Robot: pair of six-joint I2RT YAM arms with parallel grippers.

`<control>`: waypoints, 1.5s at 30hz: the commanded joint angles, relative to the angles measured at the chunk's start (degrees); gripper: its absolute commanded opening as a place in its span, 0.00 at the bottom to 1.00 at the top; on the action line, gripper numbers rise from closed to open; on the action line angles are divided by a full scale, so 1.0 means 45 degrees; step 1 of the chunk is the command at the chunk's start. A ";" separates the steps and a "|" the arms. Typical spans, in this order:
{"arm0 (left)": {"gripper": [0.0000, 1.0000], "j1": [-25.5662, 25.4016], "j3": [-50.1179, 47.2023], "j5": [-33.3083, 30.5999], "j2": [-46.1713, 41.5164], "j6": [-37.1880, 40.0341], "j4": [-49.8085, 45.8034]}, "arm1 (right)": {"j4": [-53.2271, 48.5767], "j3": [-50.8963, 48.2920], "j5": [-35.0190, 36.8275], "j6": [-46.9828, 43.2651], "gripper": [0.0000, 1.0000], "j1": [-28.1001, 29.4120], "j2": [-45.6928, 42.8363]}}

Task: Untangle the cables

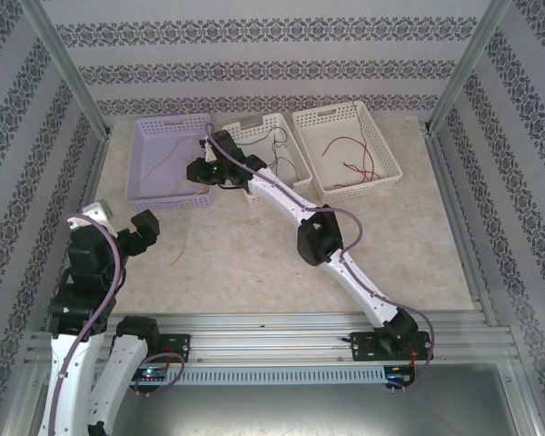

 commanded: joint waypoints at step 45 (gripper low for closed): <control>0.95 -0.0823 -0.2074 0.2057 0.6202 -0.2189 0.2443 | -0.0009 -1.3051 0.3690 -0.6774 0.74 0.0340 -1.7340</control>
